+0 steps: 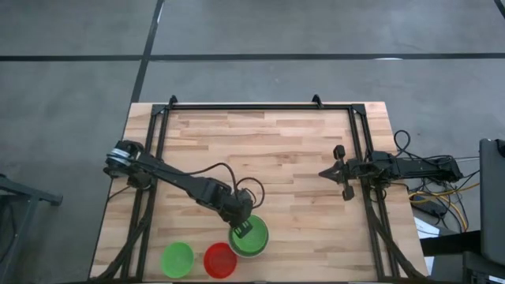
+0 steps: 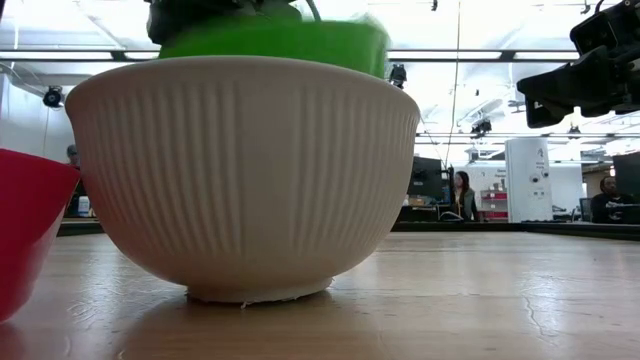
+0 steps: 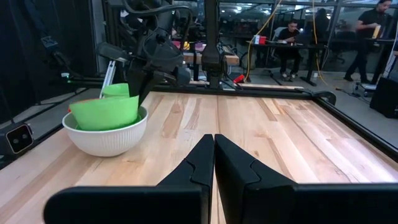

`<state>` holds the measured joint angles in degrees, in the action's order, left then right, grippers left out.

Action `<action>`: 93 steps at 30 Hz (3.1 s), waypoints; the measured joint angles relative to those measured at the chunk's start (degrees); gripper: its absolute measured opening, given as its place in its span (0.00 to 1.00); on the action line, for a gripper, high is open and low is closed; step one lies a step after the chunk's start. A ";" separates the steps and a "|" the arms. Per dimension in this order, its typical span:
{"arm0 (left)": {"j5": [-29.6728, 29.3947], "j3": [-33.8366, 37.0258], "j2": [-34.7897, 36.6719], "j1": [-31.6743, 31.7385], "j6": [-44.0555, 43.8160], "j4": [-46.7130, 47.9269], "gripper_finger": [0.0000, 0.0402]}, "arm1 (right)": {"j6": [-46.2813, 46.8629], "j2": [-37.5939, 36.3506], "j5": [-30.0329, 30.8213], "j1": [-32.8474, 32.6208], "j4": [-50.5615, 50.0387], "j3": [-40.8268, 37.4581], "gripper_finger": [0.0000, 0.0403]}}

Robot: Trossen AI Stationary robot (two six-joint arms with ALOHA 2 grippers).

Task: Nest bowls inside each other
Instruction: Stack the top green bowl on top of the green bowl, then stack the green bowl on top of the green bowl

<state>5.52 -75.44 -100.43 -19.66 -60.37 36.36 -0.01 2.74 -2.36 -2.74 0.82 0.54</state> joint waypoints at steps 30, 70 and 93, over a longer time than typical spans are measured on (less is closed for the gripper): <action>2.54 0.61 0.00 0.09 -1.64 -0.41 0.34 | 0.00 0.00 -0.01 0.00 0.00 0.00 0.02; -17.11 -0.22 18.91 1.40 14.93 6.32 0.37 | -0.01 0.02 0.00 0.02 0.00 0.00 0.02; -20.47 14.87 30.16 -1.04 16.91 -8.62 0.37 | 0.00 0.02 -0.01 0.00 0.00 0.02 0.02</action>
<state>-14.95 -60.57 -70.27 -20.70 -43.45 27.74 -0.01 2.76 -2.37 -2.74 0.82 0.55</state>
